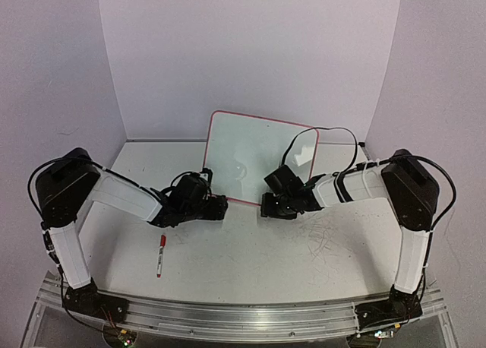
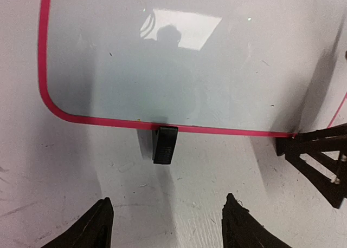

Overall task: Write a sentence on the whiteboard
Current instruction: Move the whiteboard stand to the center of the board.

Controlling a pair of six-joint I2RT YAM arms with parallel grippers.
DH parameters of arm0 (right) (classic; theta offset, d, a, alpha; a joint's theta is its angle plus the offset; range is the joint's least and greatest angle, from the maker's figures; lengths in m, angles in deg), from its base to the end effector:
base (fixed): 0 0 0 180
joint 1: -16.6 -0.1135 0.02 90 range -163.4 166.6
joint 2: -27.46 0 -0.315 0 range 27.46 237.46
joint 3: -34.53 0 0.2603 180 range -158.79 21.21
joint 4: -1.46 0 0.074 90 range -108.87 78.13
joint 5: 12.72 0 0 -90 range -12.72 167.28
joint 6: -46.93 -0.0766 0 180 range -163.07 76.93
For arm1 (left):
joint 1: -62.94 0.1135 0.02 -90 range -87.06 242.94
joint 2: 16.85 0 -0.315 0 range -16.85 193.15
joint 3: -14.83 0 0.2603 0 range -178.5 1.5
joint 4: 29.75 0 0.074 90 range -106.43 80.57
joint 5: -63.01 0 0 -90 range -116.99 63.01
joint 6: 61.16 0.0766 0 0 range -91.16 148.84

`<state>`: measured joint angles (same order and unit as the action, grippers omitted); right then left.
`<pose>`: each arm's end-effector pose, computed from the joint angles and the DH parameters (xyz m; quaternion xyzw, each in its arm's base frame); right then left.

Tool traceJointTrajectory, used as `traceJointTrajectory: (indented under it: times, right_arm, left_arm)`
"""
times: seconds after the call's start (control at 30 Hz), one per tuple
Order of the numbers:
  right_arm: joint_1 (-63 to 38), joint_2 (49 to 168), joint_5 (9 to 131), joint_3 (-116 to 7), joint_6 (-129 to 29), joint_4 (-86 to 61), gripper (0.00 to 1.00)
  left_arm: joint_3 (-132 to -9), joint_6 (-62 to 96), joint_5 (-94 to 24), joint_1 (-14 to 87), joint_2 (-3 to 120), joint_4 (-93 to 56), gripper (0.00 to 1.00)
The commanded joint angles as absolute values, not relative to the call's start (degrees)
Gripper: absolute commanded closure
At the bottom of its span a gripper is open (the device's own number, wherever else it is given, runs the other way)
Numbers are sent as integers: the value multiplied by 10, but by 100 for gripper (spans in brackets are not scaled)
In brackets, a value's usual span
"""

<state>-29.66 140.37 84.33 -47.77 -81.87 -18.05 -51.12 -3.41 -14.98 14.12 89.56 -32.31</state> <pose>0.3268 0.3279 0.1560 -0.0401 0.9376 0.1875 0.2899 0.2915 -0.3090 0.1553 0.0833 0.8908 -0.2124 0.3930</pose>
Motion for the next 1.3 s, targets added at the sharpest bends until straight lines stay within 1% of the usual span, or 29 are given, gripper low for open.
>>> traceJointTrajectory:
  times: [0.0, 0.13, 0.37, 0.57, 0.7, 0.93, 1.07, 1.27]
  right_arm:
    - [-300, 1433, 882, -495, -837, -173, 52]
    - [-303, 1446, 910, -499, -836, -180, 60]
    - [-305, 1441, 958, -505, -775, -179, 82]
    - [-301, 1401, 945, -447, -677, -120, 100]
    - [-276, 1361, 890, -386, -610, -84, 100]
    - [-192, 1285, 742, -280, -544, -59, 100]
    - [-186, 1253, 710, -258, -545, -50, 100]
    - [-186, 1235, 743, -231, -585, -49, 100]
  left_arm:
    - [-463, 10, -152, 139, 802, -328, 28]
    - [-427, 21, -139, 142, 737, -328, 26]
    - [-406, 38, -119, 156, 659, -327, 23]
    - [-402, 46, -159, 193, 596, -325, 19]
    - [-404, 52, -192, 218, 559, -324, 14]
    - [-403, 36, -248, 259, 537, -324, 13]
    - [-412, 30, -268, 262, 536, -323, 12]
    - [-429, 32, -295, 266, 526, -323, 11]
